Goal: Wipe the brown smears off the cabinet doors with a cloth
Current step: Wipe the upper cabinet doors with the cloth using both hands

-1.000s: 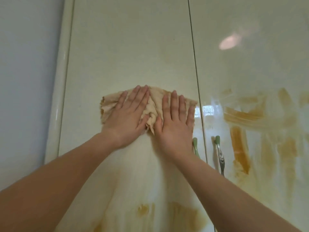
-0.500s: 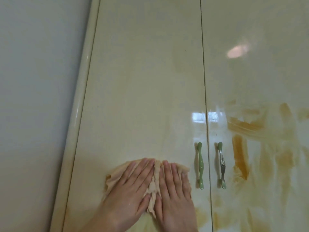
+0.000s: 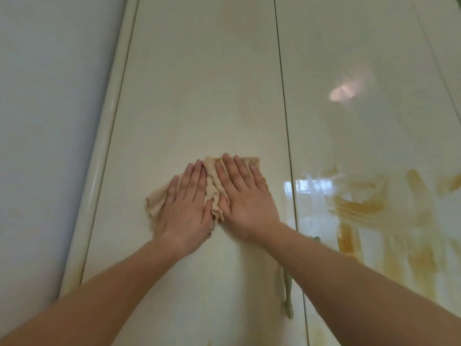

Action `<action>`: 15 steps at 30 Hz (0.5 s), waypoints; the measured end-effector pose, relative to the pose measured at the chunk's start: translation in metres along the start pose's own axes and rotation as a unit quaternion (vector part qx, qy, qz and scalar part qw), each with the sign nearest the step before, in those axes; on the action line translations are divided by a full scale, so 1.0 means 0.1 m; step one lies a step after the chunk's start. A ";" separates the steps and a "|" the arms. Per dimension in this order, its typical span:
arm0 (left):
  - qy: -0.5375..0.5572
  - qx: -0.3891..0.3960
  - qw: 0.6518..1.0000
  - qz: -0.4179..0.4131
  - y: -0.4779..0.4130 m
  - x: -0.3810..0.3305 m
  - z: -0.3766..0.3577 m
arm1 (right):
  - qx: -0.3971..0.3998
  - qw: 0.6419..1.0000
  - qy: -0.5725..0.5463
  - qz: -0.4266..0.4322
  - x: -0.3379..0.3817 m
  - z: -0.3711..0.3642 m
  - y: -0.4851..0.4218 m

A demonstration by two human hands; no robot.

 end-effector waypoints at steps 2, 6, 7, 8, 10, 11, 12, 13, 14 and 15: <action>-0.004 -0.007 1.000 0.007 -0.41 -0.06 0.07 | -0.003 1.000 0.014 0.006 -0.25 0.11 -0.28; 0.007 -0.019 1.000 0.006 -1.10 -0.19 0.20 | -0.029 0.999 0.030 -0.029 -0.75 0.35 -0.74; 0.014 -0.017 1.000 0.008 -1.28 -0.22 0.22 | -0.031 0.998 0.029 -0.048 -0.92 0.42 -0.85; 0.018 -0.019 1.000 0.006 -1.49 -0.28 0.23 | -0.035 0.997 0.029 -0.065 -1.10 0.49 -0.97; 0.016 -0.022 1.000 -0.013 -1.82 -0.39 0.31 | -0.046 0.995 0.036 -0.086 -1.32 0.61 -1.11; 0.013 -0.019 0.999 -0.025 -1.98 -0.45 0.33 | -0.050 0.994 0.041 -0.087 -1.39 0.64 -1.16; 0.010 -0.016 0.999 -0.033 -2.09 -0.50 0.34 | -0.049 0.994 0.045 -0.084 -1.42 0.64 -1.19; 0.009 -0.014 0.999 -0.038 -2.15 -0.52 0.35 | -0.045 0.995 0.047 -0.081 -1.44 0.64 -1.19; 0.009 -0.012 0.999 -0.038 -2.17 -0.54 0.36 | -0.041 0.995 0.047 -0.079 -1.45 0.64 -1.18; 0.010 -0.009 0.999 -0.042 -2.15 -0.58 0.34 | -0.038 0.995 0.048 -0.083 -1.50 0.65 -1.11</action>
Point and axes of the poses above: each hand's wrist, its own y-axis away from the middle knuckle, its own z-axis out of the back of the hand, x = y × z, the point moved 4 cm from there along -y, towards the middle knuckle, and after that the axes turned 1 degree about x, right-handed, at the moved point
